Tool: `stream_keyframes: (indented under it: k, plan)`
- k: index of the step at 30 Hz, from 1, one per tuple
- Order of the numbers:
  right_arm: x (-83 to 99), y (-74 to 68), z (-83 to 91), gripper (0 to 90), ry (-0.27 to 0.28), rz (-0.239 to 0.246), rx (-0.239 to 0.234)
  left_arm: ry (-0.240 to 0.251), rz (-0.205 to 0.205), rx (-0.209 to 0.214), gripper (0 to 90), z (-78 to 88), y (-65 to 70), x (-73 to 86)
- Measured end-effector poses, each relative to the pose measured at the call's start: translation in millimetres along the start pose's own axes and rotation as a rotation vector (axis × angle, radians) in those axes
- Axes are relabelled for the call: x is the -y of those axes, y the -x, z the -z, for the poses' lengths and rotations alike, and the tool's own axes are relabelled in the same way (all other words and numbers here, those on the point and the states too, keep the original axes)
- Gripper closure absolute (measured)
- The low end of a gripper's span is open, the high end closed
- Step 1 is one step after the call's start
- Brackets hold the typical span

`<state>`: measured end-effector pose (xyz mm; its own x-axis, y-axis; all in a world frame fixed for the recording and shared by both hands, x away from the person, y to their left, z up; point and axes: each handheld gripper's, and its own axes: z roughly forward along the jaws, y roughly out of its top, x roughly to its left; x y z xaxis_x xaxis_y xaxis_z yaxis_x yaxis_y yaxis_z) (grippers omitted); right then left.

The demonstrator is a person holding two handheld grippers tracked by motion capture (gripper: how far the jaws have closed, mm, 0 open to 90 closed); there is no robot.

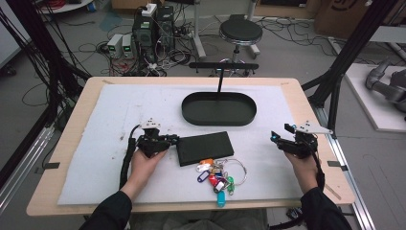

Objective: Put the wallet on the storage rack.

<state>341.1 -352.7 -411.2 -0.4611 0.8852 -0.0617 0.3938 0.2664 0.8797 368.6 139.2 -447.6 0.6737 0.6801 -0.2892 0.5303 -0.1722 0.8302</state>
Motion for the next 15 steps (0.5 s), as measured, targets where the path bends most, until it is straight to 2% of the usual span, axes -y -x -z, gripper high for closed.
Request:
stream_keyframes:
  k: [4, 5, 6, 7, 10, 15]
  plan:
    - [-2.9, -2.9, -0.8, 35.0, 0.013, 0.001, -0.016, 0.050, -0.080, -0.024, 79.2, 4.5, 8.3, -4.4]
    - [-3.6, -3.9, -1.2, 35.1, 0.018, 0.003, -0.020, 0.075, -0.124, -0.034, 79.3, 6.5, 12.5, -6.6]
    - [-4.7, -5.6, -1.7, 35.4, 0.020, 0.004, -0.028, 0.075, -0.124, -0.034, 79.4, 6.5, 12.5, -6.6]
    - [-4.7, -5.6, -1.7, 35.4, 0.020, 0.004, -0.028, 0.097, -0.156, -0.041, 79.4, 8.0, 16.0, -8.0]
    - [-8.9, -12.3, -3.6, 35.4, 0.035, 0.021, -0.053, 0.137, -0.229, -0.054, 79.7, 11.4, 23.5, -10.7]
    - [-15.7, -26.3, -9.6, 35.4, 0.048, 0.046, -0.113, 0.182, -0.319, -0.057, 79.8, 16.9, 32.5, -11.4]
